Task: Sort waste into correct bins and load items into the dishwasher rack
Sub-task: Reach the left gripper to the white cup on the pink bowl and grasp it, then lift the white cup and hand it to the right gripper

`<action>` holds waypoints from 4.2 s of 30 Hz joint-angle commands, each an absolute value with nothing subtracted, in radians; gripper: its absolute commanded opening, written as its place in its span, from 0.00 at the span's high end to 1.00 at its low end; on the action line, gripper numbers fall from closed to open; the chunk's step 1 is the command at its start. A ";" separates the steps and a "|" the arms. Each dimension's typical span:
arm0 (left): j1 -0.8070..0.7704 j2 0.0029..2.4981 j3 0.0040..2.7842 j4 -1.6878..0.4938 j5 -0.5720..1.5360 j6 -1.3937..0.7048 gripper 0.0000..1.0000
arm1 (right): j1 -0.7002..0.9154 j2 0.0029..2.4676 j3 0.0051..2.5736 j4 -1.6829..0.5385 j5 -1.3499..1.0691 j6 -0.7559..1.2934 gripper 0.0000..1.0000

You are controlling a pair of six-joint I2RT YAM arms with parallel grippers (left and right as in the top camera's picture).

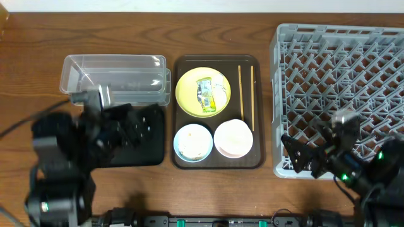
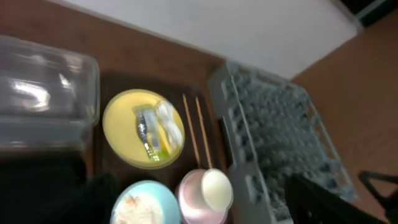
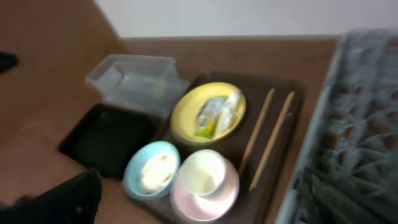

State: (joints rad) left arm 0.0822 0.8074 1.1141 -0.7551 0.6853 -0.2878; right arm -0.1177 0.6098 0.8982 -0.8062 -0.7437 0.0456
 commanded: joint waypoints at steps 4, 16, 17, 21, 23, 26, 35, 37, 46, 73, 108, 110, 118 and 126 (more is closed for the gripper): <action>0.078 0.949 1.187 -0.867 0.913 -0.309 0.12 | -0.104 0.733 0.967 -0.889 -0.958 0.069 0.01; -0.343 1.085 1.187 -0.933 0.326 -0.335 0.17 | -0.103 0.816 0.968 -1.109 -0.495 0.184 0.01; -0.406 1.111 1.187 -0.931 0.242 -0.342 0.17 | -0.103 0.816 0.968 -1.109 -0.499 0.187 0.01; -0.608 1.248 1.187 -0.878 0.075 -0.373 0.26 | -0.104 0.816 0.968 -1.107 -0.501 0.225 0.01; -0.687 1.339 1.187 -0.817 0.060 -0.374 0.29 | -0.104 0.816 0.968 -1.107 -0.501 0.251 0.01; -0.753 1.453 1.187 -0.739 0.028 -0.381 0.32 | -0.104 0.816 0.968 -1.108 -0.502 0.251 0.01; -0.773 1.669 1.187 -0.622 -0.023 -0.471 0.41 | -0.104 0.816 0.968 -1.108 -0.509 0.258 0.01; -0.774 1.695 1.187 -0.612 0.018 -0.474 0.47 | -0.104 0.816 0.968 -1.108 -0.509 0.258 0.01; -0.764 1.666 1.194 -0.600 0.064 -0.485 0.91 | -0.104 0.816 0.968 -1.106 -0.509 0.258 0.01; -0.317 1.259 1.197 -0.551 1.407 -0.405 0.94 | 0.176 0.858 0.968 -0.508 -1.081 0.226 0.05; -0.317 1.259 1.197 -0.558 1.433 -0.405 0.94 | 0.278 0.877 0.968 -0.363 -1.012 0.268 0.25; -0.317 1.259 1.197 -0.558 1.433 -0.406 0.94 | 0.278 0.877 0.968 -0.342 -1.049 0.268 0.30; -0.317 1.259 1.197 -0.558 1.433 -0.406 0.92 | 0.278 0.877 0.968 -0.329 -1.118 0.265 0.44; -0.317 1.259 1.197 -0.558 1.432 -0.435 0.66 | 0.245 0.873 0.968 -0.345 -1.088 0.265 0.50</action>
State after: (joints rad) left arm -0.3161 1.2705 1.1782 -0.5602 1.4117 -0.4229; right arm 0.2817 0.8768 0.9546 -0.3397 -1.0847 0.2741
